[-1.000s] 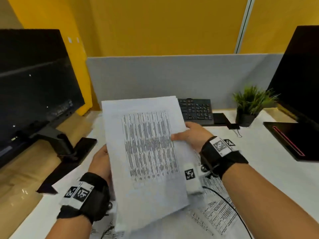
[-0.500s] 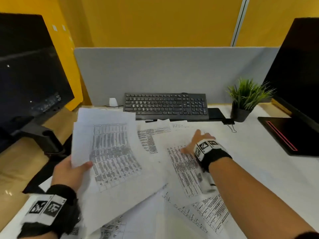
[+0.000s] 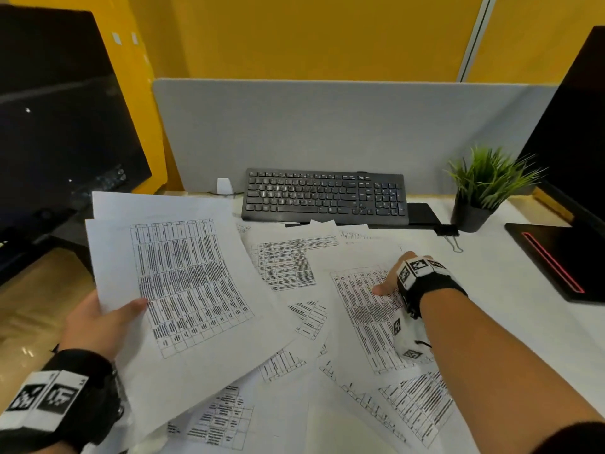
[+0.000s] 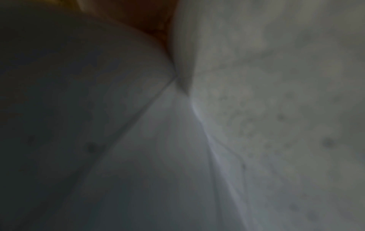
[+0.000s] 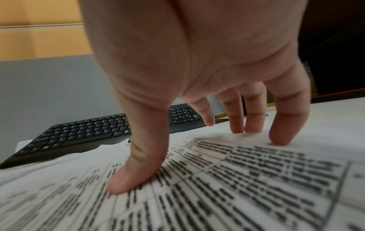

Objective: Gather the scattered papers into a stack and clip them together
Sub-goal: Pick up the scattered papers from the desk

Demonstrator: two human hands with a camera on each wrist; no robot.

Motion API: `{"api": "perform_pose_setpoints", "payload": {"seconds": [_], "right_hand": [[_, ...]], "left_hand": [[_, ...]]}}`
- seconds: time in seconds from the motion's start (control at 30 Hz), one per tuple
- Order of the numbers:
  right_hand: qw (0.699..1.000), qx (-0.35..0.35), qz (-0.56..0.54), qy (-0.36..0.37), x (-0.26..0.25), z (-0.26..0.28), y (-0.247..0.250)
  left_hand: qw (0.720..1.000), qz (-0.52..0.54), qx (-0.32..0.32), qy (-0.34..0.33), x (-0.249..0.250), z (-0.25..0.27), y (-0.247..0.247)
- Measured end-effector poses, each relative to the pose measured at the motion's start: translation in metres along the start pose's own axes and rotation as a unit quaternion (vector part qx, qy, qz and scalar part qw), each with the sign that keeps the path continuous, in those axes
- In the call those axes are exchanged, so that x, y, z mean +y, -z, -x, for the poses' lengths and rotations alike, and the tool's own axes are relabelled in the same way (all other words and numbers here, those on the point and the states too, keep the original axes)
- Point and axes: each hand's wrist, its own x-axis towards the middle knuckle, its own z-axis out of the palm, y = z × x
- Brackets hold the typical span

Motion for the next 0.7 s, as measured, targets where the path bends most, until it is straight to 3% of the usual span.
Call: {"api": "perform_pose_setpoints", "payload": {"seconds": [0.17,0.23,0.33,0.43,0.53,0.7], "right_hand": [[0.998,0.035,-0.056,0.009,0.009,-0.01,0.005],[0.996,0.054,-0.052,0.046,0.011,-0.008,0.018],[0.988,0.02,0.014,0.153,-0.004,0.006,0.048],[0.957,-0.058,0.047,0.281,-0.032,0.021,0.079],[0.921,-0.139,0.086,0.354,-0.064,0.034,0.088],[0.863,-0.054,0.287,0.412,-0.131,0.03,0.049]], "left_hand": [[1.0,-0.005,-0.008,-0.003,-0.001,-0.001,0.004],[1.0,-0.007,-0.005,-0.002,0.0,-0.001,0.004],[1.0,0.002,0.0,0.002,-0.001,-0.004,0.003],[1.0,0.007,-0.003,0.003,0.001,-0.007,0.003],[1.0,-0.004,0.004,-0.003,-0.002,-0.015,0.01],[1.0,-0.01,0.019,0.001,-0.008,-0.022,0.022]]}}
